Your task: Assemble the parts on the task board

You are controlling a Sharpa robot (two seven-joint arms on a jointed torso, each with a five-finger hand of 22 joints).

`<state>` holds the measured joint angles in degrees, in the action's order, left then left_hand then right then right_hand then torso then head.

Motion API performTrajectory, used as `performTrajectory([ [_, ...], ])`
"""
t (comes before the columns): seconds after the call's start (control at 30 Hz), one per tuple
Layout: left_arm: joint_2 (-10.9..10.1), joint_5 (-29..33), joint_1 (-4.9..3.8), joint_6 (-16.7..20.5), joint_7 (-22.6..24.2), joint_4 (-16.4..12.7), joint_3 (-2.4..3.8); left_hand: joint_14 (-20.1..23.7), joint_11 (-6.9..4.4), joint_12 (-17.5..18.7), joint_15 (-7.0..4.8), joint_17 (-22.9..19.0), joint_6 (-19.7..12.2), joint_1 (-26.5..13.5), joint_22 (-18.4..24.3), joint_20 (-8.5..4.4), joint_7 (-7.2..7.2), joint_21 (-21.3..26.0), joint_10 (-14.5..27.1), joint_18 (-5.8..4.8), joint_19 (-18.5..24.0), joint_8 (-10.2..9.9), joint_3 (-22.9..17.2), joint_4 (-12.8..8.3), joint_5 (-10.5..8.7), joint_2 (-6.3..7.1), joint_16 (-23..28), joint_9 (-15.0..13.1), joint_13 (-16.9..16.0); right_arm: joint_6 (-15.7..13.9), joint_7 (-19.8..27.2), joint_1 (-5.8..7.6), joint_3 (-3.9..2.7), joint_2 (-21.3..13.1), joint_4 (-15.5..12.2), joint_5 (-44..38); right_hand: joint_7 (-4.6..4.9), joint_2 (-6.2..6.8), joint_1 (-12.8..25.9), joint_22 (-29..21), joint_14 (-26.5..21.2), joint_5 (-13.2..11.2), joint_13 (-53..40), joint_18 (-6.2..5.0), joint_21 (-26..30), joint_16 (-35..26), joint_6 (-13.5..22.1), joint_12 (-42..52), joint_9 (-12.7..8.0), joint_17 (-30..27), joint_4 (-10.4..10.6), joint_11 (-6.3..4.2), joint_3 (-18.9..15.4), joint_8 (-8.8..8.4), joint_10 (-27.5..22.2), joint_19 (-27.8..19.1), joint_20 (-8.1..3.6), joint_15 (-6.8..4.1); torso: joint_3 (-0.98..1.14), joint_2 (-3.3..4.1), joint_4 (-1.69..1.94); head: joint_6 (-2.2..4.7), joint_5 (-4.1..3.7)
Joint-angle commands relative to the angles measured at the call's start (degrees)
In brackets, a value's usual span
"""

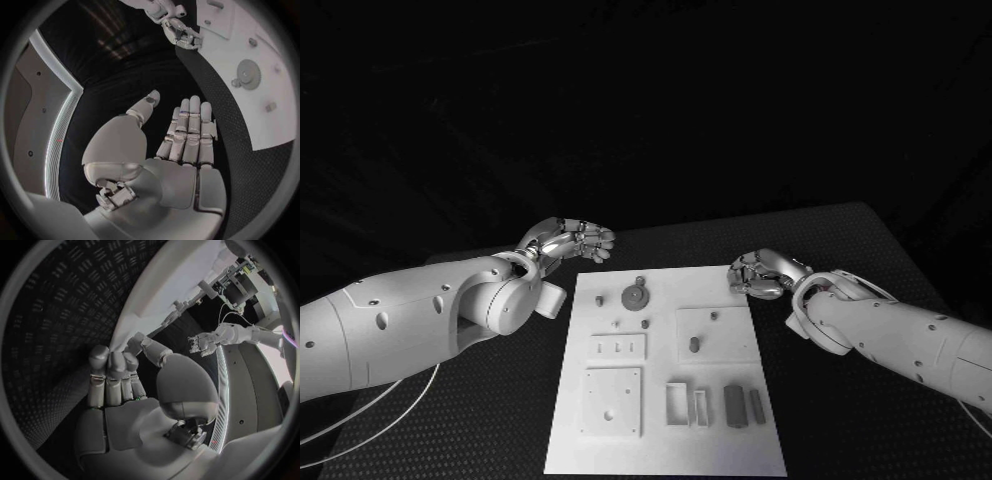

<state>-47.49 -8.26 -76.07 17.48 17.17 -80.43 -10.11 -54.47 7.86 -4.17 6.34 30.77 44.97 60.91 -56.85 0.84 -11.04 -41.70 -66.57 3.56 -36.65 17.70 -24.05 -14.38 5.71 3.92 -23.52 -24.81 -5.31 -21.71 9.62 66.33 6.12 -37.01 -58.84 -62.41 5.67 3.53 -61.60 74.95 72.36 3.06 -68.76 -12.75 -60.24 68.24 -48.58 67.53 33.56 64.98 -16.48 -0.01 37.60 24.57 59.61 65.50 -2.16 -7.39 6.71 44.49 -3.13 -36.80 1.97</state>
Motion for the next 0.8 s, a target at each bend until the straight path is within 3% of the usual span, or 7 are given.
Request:
performTrajectory([
  [0.03, 0.1, -1.3, -0.08, -0.9, -0.5, -0.3, 0.08, -0.1, -0.21, -0.2, 0.32, 0.1, 0.9, -0.7, 0.0, 0.11, 0.19, -0.3, -0.9, 0.64, 0.2, 0.3, -0.1, -0.4, -0.25, -0.03, 0.2, -0.2, -0.2, -2.8, -3.8, 0.02, -0.09, -0.6, -1.8, -0.3, -1.52, -0.09, 0.5, 0.5, -0.1, -0.3, -0.1, -2.25, -0.2, 0.1, -11.6, 0.4, 0.3, 0.0, 0.0, -1.92, 0.5, 0.28, -1.8, 0.2, -0.26, -0.50, -0.03, 0.02, -0.02, 0.01, 0.02],
  [0.13, 0.2, -2.8, -0.19, -1.5, -2.7, -0.3, 0.10, -0.6, -0.91, -0.9, 0.12, 0.5, 2.5, -1.3, -0.1, 0.00, 1.02, -0.5, -2.4, 0.65, 0.1, 1.2, -0.2, -0.2, -0.36, -0.38, -0.1, -0.6, -0.6, -3.0, -5.6, 0.64, -0.62, -1.0, -3.7, -1.7, -1.60, 0.23, 0.4, 0.5, -0.1, -0.3, -0.2, -2.25, -0.2, 0.1, -11.6, 0.6, 0.7, 0.0, -0.1, -2.01, 1.3, 0.37, -1.7, 0.3, -0.43, -0.61, -0.08, -0.01, -0.08, 0.24, 0.07],
  [0.3, 1.1, -5.6, -0.25, -5.5, -6.9, 0.5, 0.11, -1.6, -1.54, -1.5, -0.34, 0.9, 3.9, -2.8, -0.1, -0.27, 1.60, -0.7, -3.7, 0.63, -0.1, 1.8, 0.1, 0.4, -0.69, -0.44, -0.8, -0.9, -0.9, -1.7, -9.6, 1.84, -0.72, -1.2, -7.0, -5.2, -1.64, 0.41, 0.5, 0.5, 0.0, -0.3, -0.3, -2.25, -0.3, 0.1, -11.6, 0.7, 1.0, 0.1, -0.1, -2.06, 1.8, 0.41, -1.7, 0.4, -0.53, -0.66, -0.21, -0.29, -0.29, 0.69, 0.14],
  [0.37, 2.1, -7.0, -0.25, -5.9, -8.4, 1.4, 0.09, -2.4, -2.25, -2.1, -0.85, 1.3, 5.4, -5.3, -0.1, -0.73, 2.30, -1.1, -5.1, 0.71, -0.6, 2.4, 0.7, 2.1, -1.74, -0.10, -1.5, -1.1, -1.3, -0.7, -11.6, 2.20, -0.75, -1.1, -8.3, -7.7, -1.67, 0.46, 0.5, 0.4, 0.0, -0.3, -0.3, -2.25, -0.3, 0.1, -11.7, 0.7, 1.1, 0.1, -0.1, -2.09, 2.0, 0.44, -1.7, 0.5, -0.57, -0.69, -0.34, -0.45, -0.41, 0.84, 0.29],
  [0.5, 3.5, -9.7, -0.25, -7.4, -12.5, 2.2, 0.07, -3.1, -2.84, -2.5, -1.40, 2.0, 6.5, -7.7, -0.2, -1.34, 2.77, -1.5, -6.3, 0.69, -1.2, 2.6, 1.4, 3.4, -2.71, 0.58, -2.5, -1.1, -1.7, 0.8, -16.0, 3.27, -0.75, -0.7, -11.4, -12.1, -1.72, 0.57, 0.4, 0.4, 0.1, -0.3, -0.3, -2.25, -0.3, 0.1, -11.7, 0.7, 1.3, 0.1, -0.1, -2.13, 2.3, 0.45, -1.6, 0.6, -0.62, -0.73, -0.87, -1.27, -0.71, 0.90, 0.53],
  [0.53, 3.6, -9.9, -0.25, -7.5, -12.5, 2.3, 0.07, -3.2, -2.86, -2.5, -1.42, 2.0, 6.5, -7.8, -0.2, -1.37, 2.78, -1.5, -6.4, 0.69, -1.2, 2.6, 1.4, 3.4, -2.72, 0.60, -2.6, -1.1, -1.7, 0.9, -16.2, 3.33, -0.75, -0.7, -11.6, -12.3, -1.72, 0.58, 0.4, 0.4, 0.1, -0.3, -0.3, -2.25, -0.3, 0.1, -11.7, 0.7, 1.3, 0.1, -0.1, -2.14, 2.3, 0.46, -1.6, 0.6, -0.63, -0.73, -0.88, -1.28, -0.71, 0.92, 0.54],
  [0.8, 6.2, -12.3, -0.22, -8.1, -15.6, 3.7, -0.09, -3.3, -3.48, -3.0, -1.76, 2.6, 7.3, -8.1, -0.4, -1.80, 3.05, -2.0, -7.7, 0.59, -1.6, 2.5, 1.4, 3.3, -2.73, 0.69, -3.5, -1.0, -2.3, 2.4, -20.7, 4.72, -0.75, 1.0, -17.1, -16.1, -1.74, 0.73, 0.5, 0.4, 0.2, -0.3, -0.2, -2.25, -0.3, 0.1, -11.6, 0.7, 1.5, 0.1, -0.1, -2.17, 2.7, 0.39, -1.5, 0.7, -0.69, -0.77, -1.68, -2.61, -1.15, 1.05, 1.30],
])
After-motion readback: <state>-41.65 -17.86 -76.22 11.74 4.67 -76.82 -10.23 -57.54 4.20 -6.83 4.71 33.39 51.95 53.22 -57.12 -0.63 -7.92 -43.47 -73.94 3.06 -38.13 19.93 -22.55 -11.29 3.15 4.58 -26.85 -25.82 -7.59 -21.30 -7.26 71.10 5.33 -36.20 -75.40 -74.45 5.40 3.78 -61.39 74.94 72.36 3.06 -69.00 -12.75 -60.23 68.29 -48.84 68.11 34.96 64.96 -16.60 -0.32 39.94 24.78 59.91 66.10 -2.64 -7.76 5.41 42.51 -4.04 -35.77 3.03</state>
